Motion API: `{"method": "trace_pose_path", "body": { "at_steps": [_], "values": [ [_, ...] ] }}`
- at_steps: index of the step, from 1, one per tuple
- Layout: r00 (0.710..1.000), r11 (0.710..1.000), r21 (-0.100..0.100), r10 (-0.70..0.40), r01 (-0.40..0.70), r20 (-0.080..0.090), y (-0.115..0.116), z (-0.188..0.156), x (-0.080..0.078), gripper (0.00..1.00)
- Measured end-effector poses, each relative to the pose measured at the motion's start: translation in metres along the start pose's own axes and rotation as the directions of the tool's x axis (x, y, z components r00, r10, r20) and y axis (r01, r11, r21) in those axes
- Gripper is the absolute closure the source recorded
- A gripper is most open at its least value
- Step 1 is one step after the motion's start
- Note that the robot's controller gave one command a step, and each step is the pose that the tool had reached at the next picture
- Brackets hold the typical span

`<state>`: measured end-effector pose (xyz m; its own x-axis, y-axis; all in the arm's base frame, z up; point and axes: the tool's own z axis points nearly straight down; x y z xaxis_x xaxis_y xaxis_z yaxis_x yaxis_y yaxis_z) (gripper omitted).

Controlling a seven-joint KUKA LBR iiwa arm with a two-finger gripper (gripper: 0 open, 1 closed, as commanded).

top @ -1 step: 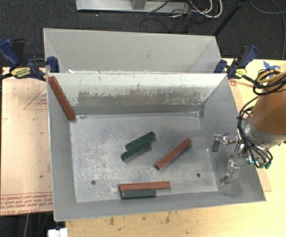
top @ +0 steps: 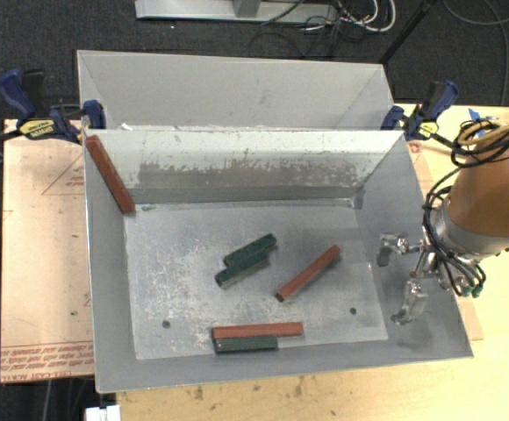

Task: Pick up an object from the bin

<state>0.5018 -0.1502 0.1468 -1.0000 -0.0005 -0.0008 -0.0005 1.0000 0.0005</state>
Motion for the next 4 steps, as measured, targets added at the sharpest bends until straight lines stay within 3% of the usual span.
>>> {"method": "trace_pose_path", "body": {
  "at_steps": [1, 2, 3, 4],
  "values": [
    [0.983, 0.983, 0.003, -0.186, 0.186, 0.005, 0.057, 0.047, -0.026, 0.0],
    [0.961, 0.961, -0.002, -0.276, 0.276, -0.001, 0.085, 0.048, -0.032, 0.0],
    [0.97, 0.97, 0.001, -0.241, 0.241, 0.006, 0.109, 0.031, -0.076, 0.0],
    [0.968, 0.968, 0.0, -0.251, 0.251, 0.002, 0.106, 0.075, -0.079, 0.0]
  ]
}}
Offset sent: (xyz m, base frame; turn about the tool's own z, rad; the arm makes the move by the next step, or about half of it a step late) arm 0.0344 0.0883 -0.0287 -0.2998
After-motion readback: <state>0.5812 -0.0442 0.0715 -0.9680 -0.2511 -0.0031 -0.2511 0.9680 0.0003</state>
